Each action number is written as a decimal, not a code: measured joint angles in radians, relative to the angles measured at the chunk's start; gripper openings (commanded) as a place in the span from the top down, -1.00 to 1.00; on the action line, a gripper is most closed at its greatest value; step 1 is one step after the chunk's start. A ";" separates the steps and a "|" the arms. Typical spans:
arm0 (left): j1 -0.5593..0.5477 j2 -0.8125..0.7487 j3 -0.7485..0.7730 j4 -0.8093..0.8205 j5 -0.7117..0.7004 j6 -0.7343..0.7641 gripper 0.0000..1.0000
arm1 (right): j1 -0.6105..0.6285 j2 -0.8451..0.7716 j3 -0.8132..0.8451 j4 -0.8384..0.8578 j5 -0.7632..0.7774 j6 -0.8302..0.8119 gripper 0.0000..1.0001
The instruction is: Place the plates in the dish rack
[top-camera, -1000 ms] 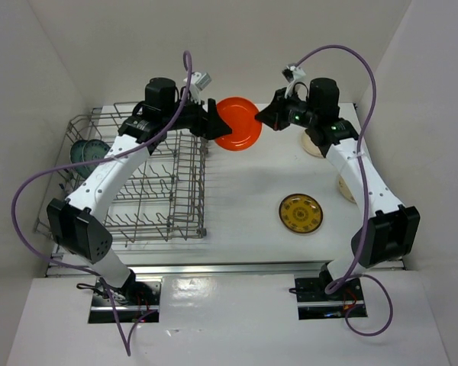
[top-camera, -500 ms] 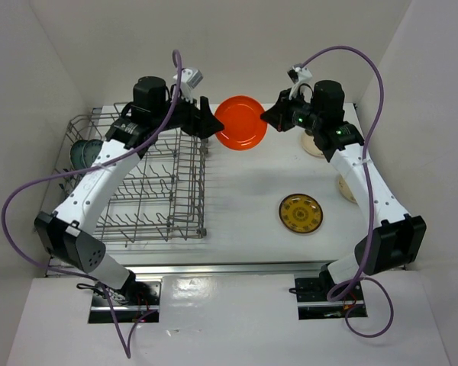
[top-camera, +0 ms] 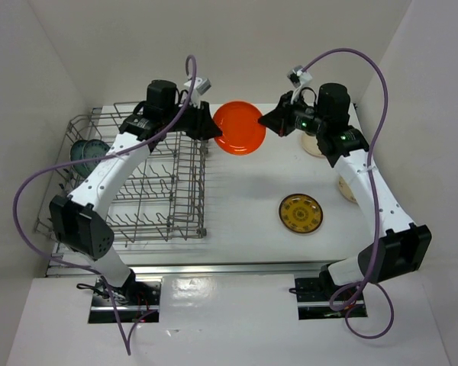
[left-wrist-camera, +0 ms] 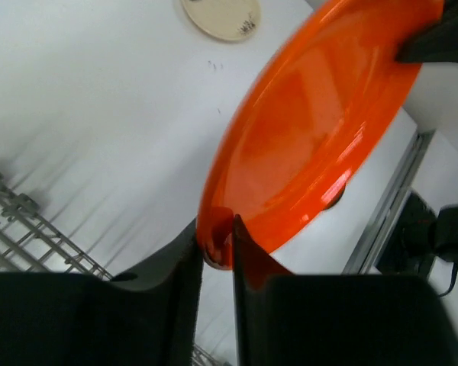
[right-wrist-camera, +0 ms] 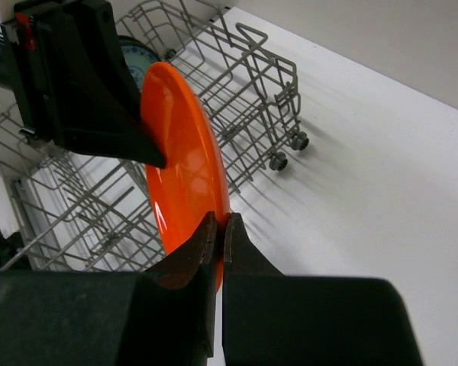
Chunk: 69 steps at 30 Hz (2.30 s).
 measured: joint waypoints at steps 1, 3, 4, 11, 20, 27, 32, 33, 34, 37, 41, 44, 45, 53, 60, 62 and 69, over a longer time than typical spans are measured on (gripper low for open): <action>0.000 0.011 0.001 -0.006 0.011 -0.010 0.73 | -0.001 -0.001 0.000 0.001 0.005 -0.006 1.00; -0.002 0.023 0.003 -0.018 0.044 -0.014 1.00 | -0.004 -0.001 -0.009 0.000 0.019 -0.031 0.90; 0.000 0.023 0.004 -0.015 0.051 -0.018 1.00 | -0.007 -0.002 -0.018 0.000 0.016 -0.037 0.78; 0.016 0.010 -0.004 0.002 0.055 -0.004 1.00 | 0.000 0.000 -0.035 0.035 -0.020 -0.004 0.26; 0.205 -0.156 -0.046 0.066 0.008 -0.033 1.00 | 0.001 -0.005 -0.087 0.053 0.010 0.022 -1.00; 0.454 -0.350 -0.079 0.017 -0.230 -0.032 1.00 | 0.003 -0.022 -0.241 0.041 0.251 0.032 -1.00; 0.633 -0.413 -0.174 -0.032 -0.364 -0.015 1.00 | 0.003 0.036 -0.310 0.025 0.382 0.058 -1.00; 0.665 -0.415 -0.211 -0.033 -0.383 -0.010 1.00 | 0.003 0.052 -0.320 0.023 0.401 0.064 -1.00; 0.689 -0.414 -0.241 -0.040 -0.400 -0.008 1.00 | 0.003 0.068 -0.330 0.024 0.419 0.071 -1.00; 0.738 -0.397 -0.322 -0.075 -0.466 -0.005 1.00 | 0.003 0.118 -0.362 0.023 0.467 0.095 -1.00; 0.740 -0.384 -0.393 -0.078 -0.534 -0.006 1.00 | 0.003 0.160 -0.402 0.019 0.498 0.117 -1.00; 0.738 -0.381 -0.430 -0.063 -0.593 -0.007 1.00 | 0.003 0.168 -0.422 0.019 0.492 0.125 -1.00; 0.739 -0.379 -0.439 -0.059 -0.616 -0.007 1.00 | 0.003 0.170 -0.426 0.020 0.486 0.126 -1.00; 0.746 -0.292 -0.445 -0.003 -0.735 -0.006 1.00 | -0.005 0.217 -0.426 0.032 0.462 0.130 -1.00; 0.751 -0.204 -0.450 0.018 -0.764 -0.005 1.00 | -0.029 0.231 -0.426 0.037 0.444 0.134 -1.00; 0.751 -0.186 -0.451 0.029 -0.762 -0.006 1.00 | -0.035 0.232 -0.426 0.038 0.441 0.134 -1.00; 0.748 -0.127 -0.451 0.062 -0.747 -0.001 1.00 | -0.049 0.240 -0.426 0.042 0.419 0.136 -1.00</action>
